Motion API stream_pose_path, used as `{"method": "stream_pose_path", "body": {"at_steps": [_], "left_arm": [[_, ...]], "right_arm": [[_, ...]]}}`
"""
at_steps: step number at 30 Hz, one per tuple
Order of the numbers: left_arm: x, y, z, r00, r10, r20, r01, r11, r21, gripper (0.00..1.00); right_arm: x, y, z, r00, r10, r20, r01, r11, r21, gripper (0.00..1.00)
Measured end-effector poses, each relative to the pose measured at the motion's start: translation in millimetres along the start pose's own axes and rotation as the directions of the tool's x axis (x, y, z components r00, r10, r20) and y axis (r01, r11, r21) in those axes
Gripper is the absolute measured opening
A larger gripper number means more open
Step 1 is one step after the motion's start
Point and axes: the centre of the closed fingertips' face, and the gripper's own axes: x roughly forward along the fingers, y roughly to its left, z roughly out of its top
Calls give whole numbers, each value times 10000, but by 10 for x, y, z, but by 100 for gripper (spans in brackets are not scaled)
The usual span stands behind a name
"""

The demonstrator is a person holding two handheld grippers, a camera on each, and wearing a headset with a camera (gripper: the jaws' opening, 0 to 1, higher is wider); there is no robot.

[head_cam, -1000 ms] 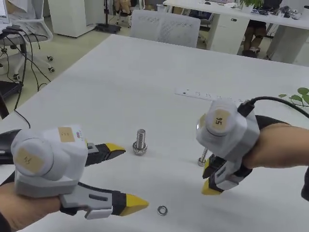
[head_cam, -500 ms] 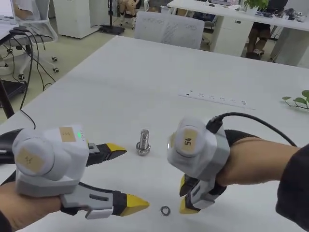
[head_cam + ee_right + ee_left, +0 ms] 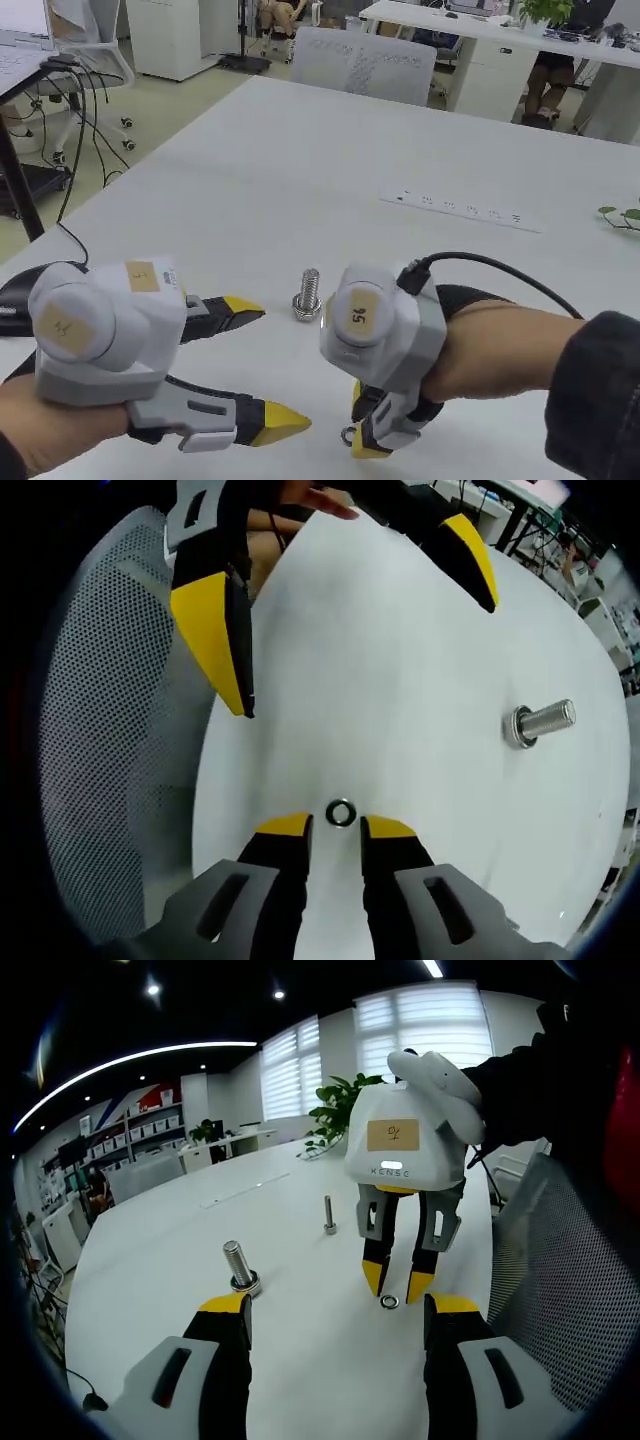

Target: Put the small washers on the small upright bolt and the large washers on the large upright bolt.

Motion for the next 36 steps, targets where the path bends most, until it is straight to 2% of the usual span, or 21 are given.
{"method": "stream_pose_path", "body": {"at_steps": [17,19,29,36], "left_arm": [[-1,-19,-1,10000,19,31,-19,10000,-30,69],[-2,-22,-1,10000,9,36,-9,10000,-34,69],[-11,-35,7,10000,-45,10,45,10000,-5,69],[-7,-41,2,10000,-79,-11,79,10000,-21,69]], "right_arm": [[24,6,18,9997,-233,-61,231,9993,-285,18],[27,-9,26,9994,-353,54,354,9991,-249,14],[35,-6,23,9995,-300,-8,300,9992,-261,13],[17,-19,-16,9998,-220,19,220,9998,17,13]]}}
